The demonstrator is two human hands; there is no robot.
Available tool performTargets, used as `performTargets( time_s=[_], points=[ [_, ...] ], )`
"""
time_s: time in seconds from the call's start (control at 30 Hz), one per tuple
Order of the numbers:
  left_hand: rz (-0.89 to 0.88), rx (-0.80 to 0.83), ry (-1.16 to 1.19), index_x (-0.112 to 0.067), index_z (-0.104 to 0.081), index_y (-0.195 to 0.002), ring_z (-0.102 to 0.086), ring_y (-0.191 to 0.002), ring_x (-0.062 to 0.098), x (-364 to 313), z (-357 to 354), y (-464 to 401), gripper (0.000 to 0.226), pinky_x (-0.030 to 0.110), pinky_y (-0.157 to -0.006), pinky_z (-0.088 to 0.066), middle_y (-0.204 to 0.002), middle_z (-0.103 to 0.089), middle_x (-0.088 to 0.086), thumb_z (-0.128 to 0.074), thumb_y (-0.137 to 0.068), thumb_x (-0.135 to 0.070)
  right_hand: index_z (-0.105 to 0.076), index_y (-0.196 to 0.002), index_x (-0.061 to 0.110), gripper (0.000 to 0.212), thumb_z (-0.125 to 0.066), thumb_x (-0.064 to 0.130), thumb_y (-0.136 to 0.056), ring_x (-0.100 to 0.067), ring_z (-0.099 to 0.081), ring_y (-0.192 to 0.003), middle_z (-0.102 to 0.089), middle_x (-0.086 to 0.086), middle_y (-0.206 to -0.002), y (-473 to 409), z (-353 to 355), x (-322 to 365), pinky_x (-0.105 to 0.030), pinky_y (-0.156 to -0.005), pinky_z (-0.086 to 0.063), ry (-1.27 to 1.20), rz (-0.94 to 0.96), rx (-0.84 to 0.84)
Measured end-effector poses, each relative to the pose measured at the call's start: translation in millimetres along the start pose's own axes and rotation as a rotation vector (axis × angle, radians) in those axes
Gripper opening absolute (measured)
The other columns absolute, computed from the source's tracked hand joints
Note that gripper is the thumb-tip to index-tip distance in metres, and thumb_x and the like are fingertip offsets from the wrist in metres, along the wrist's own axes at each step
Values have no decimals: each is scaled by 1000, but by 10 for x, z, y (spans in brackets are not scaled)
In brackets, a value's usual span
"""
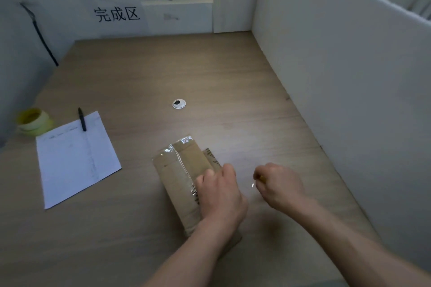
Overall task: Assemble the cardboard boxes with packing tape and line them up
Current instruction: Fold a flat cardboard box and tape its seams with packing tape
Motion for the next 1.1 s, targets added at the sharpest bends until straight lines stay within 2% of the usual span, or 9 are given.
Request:
performTargets(
  time_s=[0.17,0.27,0.33,0.47,0.6,0.77,0.9,1.03,1.1],
  points=[
    [-26,-94,59,-26,-54,-102,-56,-93,28,45,-49,-58,35,39,-83,-38,-98,-62,-2,-55,-69,-12,-66,-93,29,8,-58,28,-94,-9,-56,-80,-63,11,-88,299,127,65,-23,-59,-34,-365,-182,-255],
    [12,-148,453,-24,-58,-112,-61,-99,24,250,139,-121,33,36,-83,-45,-107,-61,-6,-57,-83,-9,-62,-86,30,10,-58,28,-94,-2,-54,-76,-60,14,-82,393,146,189,-25,-61,-42,-549,-266,-325],
    [-90,-338,552,-22,-59,-114,-58,-104,21,439,389,27,28,38,-87,-45,-113,-58,-5,-60,-86,-22,-60,-85,29,9,-57,27,-94,-6,-54,-75,-59,12,-83,381,179,293,-31,-62,-43,-607,-292,-378],
    [-23,-368,268,-23,-48,-133,-31,-139,31,911,144,518,59,53,-104,-38,-152,-33,7,-38,-87,-60,-50,-89,28,7,-50,27,-96,-18,-53,-78,-57,7,-89,244,35,622,-32,-64,-35,-533,-266,-355],
    [-183,-327,196,-16,-55,-131,-12,-145,47,991,-223,598,66,61,-111,-27,-154,-35,15,-26,-97,-65,-49,-86,25,10,-49,24,-96,-17,-55,-74,-57,8,-81,240,-252,792,-37,-64,-44,-631,-289,-344],
    [-486,-384,77,-21,-54,-123,-24,-136,54,1055,-238,385,61,71,-89,-43,-146,-46,16,-39,-91,-71,-46,-82,28,17,-53,22,-96,-15,-59,-74,-60,7,-80,317,-384,684,-38,-66,-47,-666,-360,-308],
    [-597,-206,60,-28,-51,-123,-17,-142,42,1116,-152,51,65,59,-85,-51,-148,-38,5,-34,-86,-79,-48,-93,27,6,-49,32,-96,-21,-59,-94,-58,5,-101,223,-256,774,-37,-73,-40,-488,-280,-260],
    [-569,215,34,-38,-42,-131,18,-148,21,1081,94,-255,63,54,-116,-27,-159,-19,-9,-47,-82,-77,-46,-89,26,12,-45,31,-100,-13,-53,-71,-56,8,-83,157,-74,595,-33,-60,-37,-498,-316,-288],
    [-434,310,-54,-37,-47,-127,0,-149,21,919,310,-347,61,47,-116,-25,-155,-24,-13,-59,-77,-70,-49,-89,26,12,-47,29,-100,-13,-53,-69,-57,7,-79,133,1,463,-38,-61,-44,-516,-341,-333]
  ],
)
Point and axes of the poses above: each hand's wrist, its own y-axis away from the middle knuckle, its own z-axis out of the back of the hand, x = y × z, the point moved 6 cm from there along -y, towards the middle knuckle
